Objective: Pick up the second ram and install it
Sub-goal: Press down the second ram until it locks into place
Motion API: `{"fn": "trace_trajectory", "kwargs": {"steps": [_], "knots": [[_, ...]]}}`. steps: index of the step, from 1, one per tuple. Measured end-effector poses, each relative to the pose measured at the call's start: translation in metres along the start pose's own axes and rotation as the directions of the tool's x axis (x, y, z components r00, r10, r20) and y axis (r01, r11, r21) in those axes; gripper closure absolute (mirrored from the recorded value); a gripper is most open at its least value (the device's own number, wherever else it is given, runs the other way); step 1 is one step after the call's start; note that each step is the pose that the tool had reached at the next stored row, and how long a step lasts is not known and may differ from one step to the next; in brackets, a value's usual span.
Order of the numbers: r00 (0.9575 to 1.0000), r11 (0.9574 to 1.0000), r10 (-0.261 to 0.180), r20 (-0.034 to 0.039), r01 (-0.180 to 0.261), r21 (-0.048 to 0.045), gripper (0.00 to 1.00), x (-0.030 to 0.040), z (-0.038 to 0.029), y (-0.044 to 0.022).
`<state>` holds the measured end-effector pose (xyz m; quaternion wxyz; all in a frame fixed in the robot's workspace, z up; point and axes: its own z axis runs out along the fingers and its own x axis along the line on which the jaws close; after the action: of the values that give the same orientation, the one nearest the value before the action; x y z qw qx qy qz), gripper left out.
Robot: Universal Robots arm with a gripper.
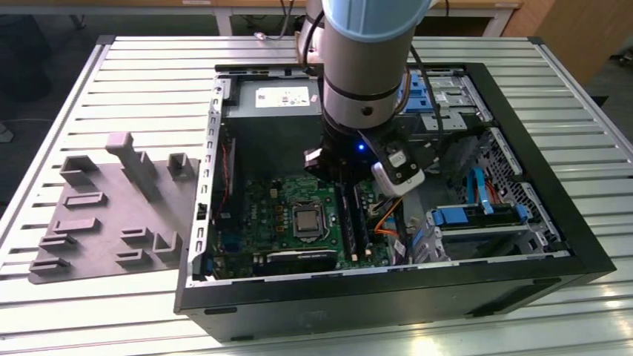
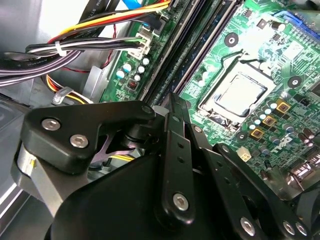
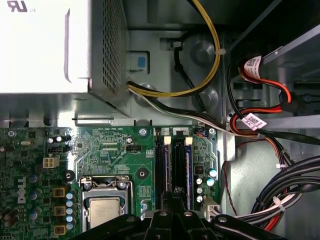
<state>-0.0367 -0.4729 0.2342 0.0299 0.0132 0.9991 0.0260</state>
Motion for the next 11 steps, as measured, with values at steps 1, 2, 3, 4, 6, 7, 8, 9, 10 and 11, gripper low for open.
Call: {"fn": "trace_trajectory", "kwargs": {"steps": [1,2,3,4,6,7,8,9,10,11], "knots": [[1.0,1.0,0.0,0.0,0.0,0.0,0.89,0.0,0.0,-0.0002],[1.0,1.0,0.0,0.0,0.0,0.0001,0.89,0.0,0.0,-0.0004],[1.0,1.0,0.0,0.0,0.0,0.0,0.89,0.0,0.0,-0.0005],[1.0,1.0,0.0,0.0,0.0,0.0,0.89,0.0,0.0,-0.0007],[1.0,1.0,0.0,0.0,0.0,0.0,0.89,0.0,0.0,-0.0011],[1.0,1.0,0.0,0.0,0.0,0.0,0.89,0.0,-0.0001,-0.0013],[1.0,1.0,0.0,0.0,0.0,0.0,0.89,0.0,-0.0001,-0.0015],[1.0,1.0,0.0,0.0,0.0,0.0,0.89,0.0,-0.0001,-0.0018],[1.0,1.0,0.0,0.0,0.0,0.0001,0.89,0.0,-0.0001,-0.002],[1.0,1.0,0.0,0.0,0.0,0.0001,0.89,0.0,-0.0001,-0.0022]]}}
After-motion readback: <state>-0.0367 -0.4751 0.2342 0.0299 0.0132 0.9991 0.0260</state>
